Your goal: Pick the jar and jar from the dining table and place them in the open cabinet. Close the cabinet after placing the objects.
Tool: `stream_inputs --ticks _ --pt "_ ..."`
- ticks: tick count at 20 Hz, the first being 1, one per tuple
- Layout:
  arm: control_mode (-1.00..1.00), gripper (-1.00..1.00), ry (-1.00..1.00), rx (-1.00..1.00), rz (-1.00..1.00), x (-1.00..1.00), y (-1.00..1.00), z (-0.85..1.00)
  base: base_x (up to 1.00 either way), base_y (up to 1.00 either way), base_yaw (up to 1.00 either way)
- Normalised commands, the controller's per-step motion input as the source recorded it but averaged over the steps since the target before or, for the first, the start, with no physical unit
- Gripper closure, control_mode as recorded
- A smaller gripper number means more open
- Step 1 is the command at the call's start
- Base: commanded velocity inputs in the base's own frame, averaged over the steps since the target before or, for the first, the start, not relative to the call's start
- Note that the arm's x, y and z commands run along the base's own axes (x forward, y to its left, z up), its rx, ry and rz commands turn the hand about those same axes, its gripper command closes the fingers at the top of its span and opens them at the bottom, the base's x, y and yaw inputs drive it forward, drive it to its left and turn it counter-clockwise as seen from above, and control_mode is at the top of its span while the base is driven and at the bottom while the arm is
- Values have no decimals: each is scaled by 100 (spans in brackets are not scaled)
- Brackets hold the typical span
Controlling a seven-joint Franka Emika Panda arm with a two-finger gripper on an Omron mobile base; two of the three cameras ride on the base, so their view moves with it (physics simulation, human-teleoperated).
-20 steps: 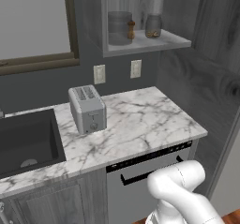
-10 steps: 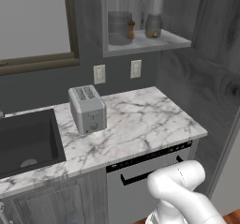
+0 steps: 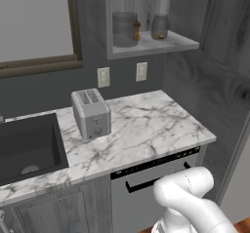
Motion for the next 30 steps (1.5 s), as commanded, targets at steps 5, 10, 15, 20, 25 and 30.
stream_inputs --ticks 5,10,15,20,25,30 --pt "-100 -100 1 12 3 0 -28 -8 0 0 0" --pt "-100 -100 0 16 6 2 -24 -11 0 0 0" --pt "-100 -100 0 16 6 29 -14 -7 0 0 0" --pt "-100 -100 0 17 11 41 -22 -1 0 0 0" --pt "-100 -100 -1 14 14 32 -36 -1 0 0 0" --pt "-100 -100 -5 11 16 27 -36 -1 0 0 0"
